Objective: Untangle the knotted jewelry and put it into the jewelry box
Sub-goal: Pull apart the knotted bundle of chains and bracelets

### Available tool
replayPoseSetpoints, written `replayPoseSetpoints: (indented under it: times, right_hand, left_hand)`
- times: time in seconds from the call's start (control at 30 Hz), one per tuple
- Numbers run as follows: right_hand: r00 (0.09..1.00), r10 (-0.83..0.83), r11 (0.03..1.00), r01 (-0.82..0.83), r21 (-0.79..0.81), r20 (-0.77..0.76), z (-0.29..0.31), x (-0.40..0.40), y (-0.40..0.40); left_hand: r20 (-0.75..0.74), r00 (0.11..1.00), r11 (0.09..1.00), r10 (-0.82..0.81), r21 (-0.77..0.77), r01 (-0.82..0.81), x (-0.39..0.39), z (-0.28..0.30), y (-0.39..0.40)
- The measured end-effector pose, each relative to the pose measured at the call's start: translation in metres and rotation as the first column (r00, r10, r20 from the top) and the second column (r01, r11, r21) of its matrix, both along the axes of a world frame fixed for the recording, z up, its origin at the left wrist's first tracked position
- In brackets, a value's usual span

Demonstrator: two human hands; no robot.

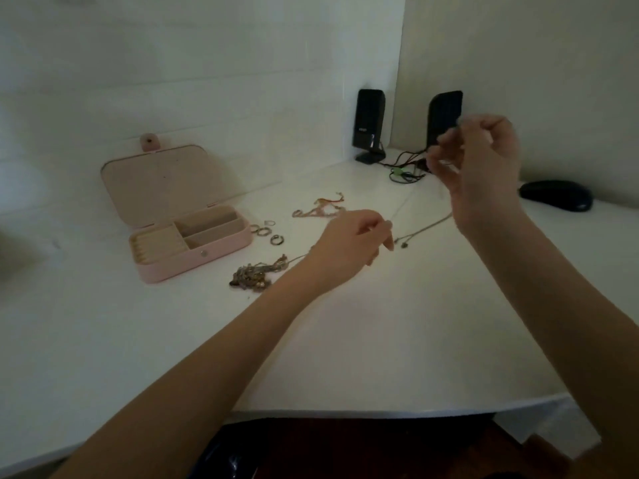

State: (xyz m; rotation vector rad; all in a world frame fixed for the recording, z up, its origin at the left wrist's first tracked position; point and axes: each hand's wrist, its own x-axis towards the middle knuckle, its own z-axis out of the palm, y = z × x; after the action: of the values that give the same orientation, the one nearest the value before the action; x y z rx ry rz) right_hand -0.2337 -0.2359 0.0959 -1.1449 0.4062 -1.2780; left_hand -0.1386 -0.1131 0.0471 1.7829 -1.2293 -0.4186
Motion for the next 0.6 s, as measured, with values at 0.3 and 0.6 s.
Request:
replayPoseSetpoints:
  times: [0.3, 0.6]
  right_hand:
    - [0.878, -0.120, 0.982, 0.173, 0.073, -0.464, -0.041, -0.068, -0.145]
    - [0.611, -0.345, 0.939, 0.218, -0.268, -0.713, -0.094, -0.055, -0.188]
  left_hand:
    - [-0.209, 0.930, 0.931, -0.303, 0.146, 0.336, -0.048, -0.023, -0.048]
    - [0.088, 0.996, 0.986, -0.025, -0.160, 0.039, -0.042, -0.050, -0.074]
